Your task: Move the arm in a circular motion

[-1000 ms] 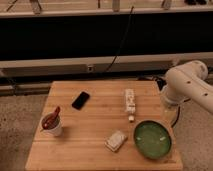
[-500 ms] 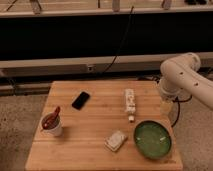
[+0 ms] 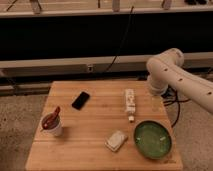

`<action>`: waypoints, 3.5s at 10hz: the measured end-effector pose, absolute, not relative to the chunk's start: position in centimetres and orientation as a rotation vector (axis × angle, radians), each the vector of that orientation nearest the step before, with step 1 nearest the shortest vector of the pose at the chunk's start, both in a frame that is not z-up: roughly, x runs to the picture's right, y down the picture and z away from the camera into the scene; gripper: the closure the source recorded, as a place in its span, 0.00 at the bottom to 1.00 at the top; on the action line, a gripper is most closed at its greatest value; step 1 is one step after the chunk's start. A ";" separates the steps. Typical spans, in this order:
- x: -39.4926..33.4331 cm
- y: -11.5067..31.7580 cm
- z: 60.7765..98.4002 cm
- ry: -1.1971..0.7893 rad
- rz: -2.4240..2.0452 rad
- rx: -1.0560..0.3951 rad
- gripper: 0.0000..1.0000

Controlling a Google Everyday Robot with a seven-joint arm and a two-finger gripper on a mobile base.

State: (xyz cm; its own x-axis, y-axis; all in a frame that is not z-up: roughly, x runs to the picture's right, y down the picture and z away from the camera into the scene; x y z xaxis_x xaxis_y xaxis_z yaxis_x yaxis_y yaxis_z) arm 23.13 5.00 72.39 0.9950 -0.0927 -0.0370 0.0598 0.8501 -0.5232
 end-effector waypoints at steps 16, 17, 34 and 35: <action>10.8 1.6 75.5 -0.007 -0.299 -0.526 0.20; 9.3 1.8 75.4 -0.018 -0.323 -0.525 0.20; -1.1 4.9 74.9 -0.102 -0.478 -0.531 0.20; -1.5 5.0 74.9 -0.105 -0.480 -0.529 0.20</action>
State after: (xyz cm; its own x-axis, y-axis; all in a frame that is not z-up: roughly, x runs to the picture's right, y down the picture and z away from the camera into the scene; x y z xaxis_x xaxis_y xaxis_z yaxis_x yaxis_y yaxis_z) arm -1.48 4.99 74.88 0.8842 -0.4131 0.2180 0.4664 0.7556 -0.4599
